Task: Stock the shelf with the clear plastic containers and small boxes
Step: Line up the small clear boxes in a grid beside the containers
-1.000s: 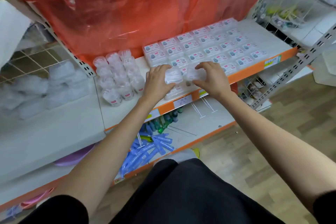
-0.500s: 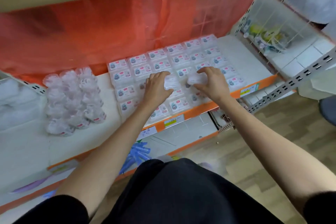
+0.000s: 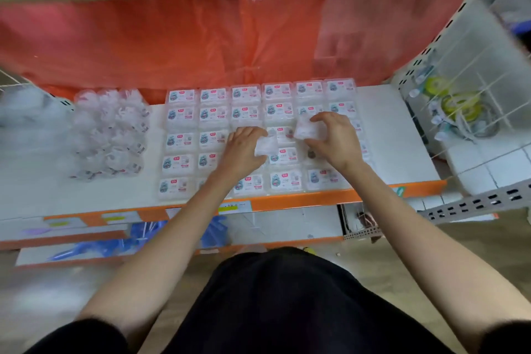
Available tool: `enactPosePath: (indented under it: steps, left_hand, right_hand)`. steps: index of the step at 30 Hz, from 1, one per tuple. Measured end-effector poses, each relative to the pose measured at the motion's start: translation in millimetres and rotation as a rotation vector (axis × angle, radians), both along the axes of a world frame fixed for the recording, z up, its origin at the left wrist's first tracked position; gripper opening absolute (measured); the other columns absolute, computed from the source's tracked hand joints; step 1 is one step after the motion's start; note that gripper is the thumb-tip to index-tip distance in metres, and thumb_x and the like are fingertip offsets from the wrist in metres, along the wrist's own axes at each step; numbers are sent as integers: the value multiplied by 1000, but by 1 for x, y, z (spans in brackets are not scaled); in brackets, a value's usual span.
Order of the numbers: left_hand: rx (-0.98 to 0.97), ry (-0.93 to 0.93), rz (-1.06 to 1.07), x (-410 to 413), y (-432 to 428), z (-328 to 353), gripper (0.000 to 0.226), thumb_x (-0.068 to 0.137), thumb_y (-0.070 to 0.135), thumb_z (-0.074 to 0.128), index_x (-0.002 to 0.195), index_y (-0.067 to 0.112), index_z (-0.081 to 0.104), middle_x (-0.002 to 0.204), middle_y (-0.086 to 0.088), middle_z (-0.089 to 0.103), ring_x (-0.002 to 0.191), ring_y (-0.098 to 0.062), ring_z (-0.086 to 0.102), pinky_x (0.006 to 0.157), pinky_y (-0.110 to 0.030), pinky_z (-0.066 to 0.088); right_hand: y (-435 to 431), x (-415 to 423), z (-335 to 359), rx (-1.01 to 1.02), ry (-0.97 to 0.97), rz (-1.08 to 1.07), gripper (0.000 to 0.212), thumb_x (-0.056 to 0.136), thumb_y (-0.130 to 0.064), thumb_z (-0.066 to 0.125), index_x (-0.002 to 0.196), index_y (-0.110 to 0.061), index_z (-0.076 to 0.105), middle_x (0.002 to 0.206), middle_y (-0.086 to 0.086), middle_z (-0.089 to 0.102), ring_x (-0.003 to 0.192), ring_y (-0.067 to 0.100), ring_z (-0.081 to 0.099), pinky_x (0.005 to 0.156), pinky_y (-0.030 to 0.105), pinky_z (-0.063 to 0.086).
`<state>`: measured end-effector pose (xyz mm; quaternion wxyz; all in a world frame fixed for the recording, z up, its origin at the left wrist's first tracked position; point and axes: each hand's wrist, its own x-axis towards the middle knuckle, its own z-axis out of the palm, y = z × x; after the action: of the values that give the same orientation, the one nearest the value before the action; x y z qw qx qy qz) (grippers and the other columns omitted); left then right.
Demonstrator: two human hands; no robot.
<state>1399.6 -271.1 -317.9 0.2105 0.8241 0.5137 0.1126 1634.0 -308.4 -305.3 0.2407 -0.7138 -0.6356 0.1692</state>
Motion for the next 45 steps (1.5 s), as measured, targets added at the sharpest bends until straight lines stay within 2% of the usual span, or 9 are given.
enactPosePath:
  steps: [6,11,16,20,25,32,36,39,45]
  left_hand:
    - [-17,-24,129,13,-8,3,40,83,21,73,121,17,61,146,-4,43,138,-23,31,110,-33,19]
    - [1,-359,318,41,-15,17,18,96,27,58,107,16,67,119,1,62,117,-18,51,104,-35,37]
    - [-304,-501,514,73,-9,37,33,96,37,58,107,8,68,102,1,67,91,-9,59,78,-19,45]
    - [-577,-752,575,82,-5,44,24,92,20,67,106,0,69,99,-13,70,82,-16,68,68,-22,56]
    - [-611,-890,629,74,-6,46,7,90,18,70,87,13,66,87,-4,63,78,-14,63,72,-22,58]
    - [-626,-896,628,58,-4,41,39,90,21,70,125,7,59,103,-1,64,90,-13,62,90,-30,55]
    - [-655,-868,584,53,1,42,39,94,36,63,125,13,61,119,1,64,110,-14,61,95,-33,52]
    - [-774,-898,577,50,5,46,51,97,57,42,124,18,60,117,-4,67,105,-19,67,92,-34,53]
    - [-813,-1044,603,52,7,44,35,94,29,64,124,10,61,121,-14,65,94,-22,72,83,-29,58]
  right_hand:
    - [8,17,1,2,38,106,46,76,-26,80,117,-17,63,126,3,62,119,28,50,100,35,39]
    - [4,14,0,35,64,193,49,74,-25,82,119,-18,63,128,2,62,120,26,51,102,38,40]
    - [3,12,5,90,99,245,49,73,-25,83,117,-18,64,126,1,63,119,25,51,100,35,39]
    - [5,9,10,128,110,260,50,72,-25,84,118,-20,64,127,-1,62,122,24,51,104,35,38]
    - [2,3,7,178,586,19,49,81,-29,79,126,-21,60,138,-4,52,127,12,47,101,18,38]
    - [4,1,3,-127,1028,-204,37,90,-19,72,124,-8,64,87,-6,67,73,-4,62,72,17,52]
    - [4,-1,1,-89,1089,-189,31,87,-7,72,118,-7,66,89,-4,66,75,-2,63,76,17,53]
    - [2,2,2,-22,1082,-102,30,84,5,71,108,-12,67,89,-9,70,84,0,67,80,17,53]
    - [-4,3,-3,52,1013,38,33,84,12,66,107,-11,66,115,-1,66,108,3,64,93,24,51]
